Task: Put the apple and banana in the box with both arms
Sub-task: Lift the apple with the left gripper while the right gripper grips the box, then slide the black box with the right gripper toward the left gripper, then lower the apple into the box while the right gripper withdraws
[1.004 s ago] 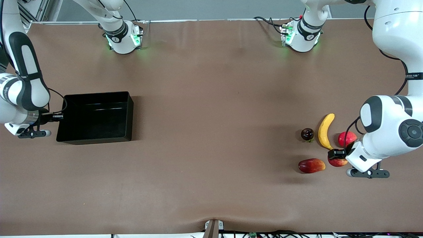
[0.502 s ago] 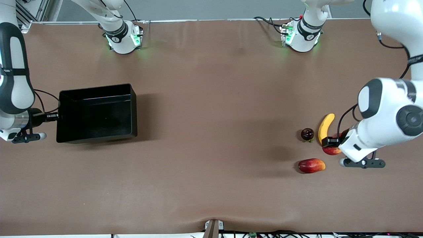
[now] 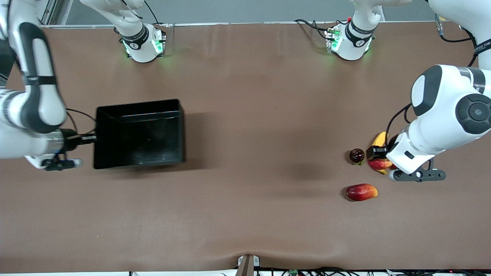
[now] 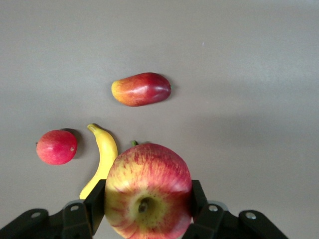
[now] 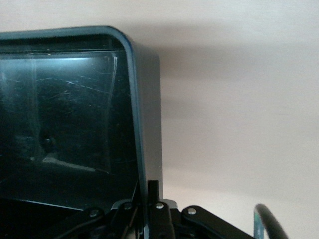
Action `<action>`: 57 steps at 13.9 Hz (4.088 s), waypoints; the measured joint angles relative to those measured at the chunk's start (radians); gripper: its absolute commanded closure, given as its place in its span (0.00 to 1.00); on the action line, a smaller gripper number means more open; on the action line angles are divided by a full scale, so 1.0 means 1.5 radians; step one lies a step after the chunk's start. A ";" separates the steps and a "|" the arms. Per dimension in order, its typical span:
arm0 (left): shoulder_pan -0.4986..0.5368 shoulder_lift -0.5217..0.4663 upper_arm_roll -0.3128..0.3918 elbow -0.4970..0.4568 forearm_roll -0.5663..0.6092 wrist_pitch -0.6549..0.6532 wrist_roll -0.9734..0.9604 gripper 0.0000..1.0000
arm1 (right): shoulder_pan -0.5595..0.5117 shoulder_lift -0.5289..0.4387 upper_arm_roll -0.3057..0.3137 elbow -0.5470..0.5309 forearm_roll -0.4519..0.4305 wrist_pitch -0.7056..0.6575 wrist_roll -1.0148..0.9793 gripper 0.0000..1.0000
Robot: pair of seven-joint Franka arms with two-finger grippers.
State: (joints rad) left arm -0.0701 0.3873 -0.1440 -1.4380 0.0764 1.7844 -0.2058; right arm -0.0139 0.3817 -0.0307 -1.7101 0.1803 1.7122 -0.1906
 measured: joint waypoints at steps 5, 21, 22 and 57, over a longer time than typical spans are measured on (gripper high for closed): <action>-0.038 0.000 -0.001 0.008 0.000 -0.004 -0.063 1.00 | 0.173 -0.005 0.005 -0.001 0.004 0.024 0.200 1.00; -0.061 0.001 0.001 0.008 0.000 -0.009 -0.134 1.00 | 0.469 0.139 0.006 0.005 0.117 0.330 0.498 1.00; -0.066 0.001 0.001 0.008 0.000 -0.013 -0.143 1.00 | 0.469 0.141 0.005 0.006 0.117 0.331 0.498 0.40; -0.136 0.008 -0.169 -0.393 -0.011 0.375 -0.258 1.00 | -0.006 -0.209 0.038 0.209 -0.071 -0.225 0.174 0.00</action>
State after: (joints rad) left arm -0.2741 0.3997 -0.3968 -2.0273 0.0600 2.3471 -0.5929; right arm -0.0226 0.0686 0.0265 -1.3973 0.0737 1.3752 0.0700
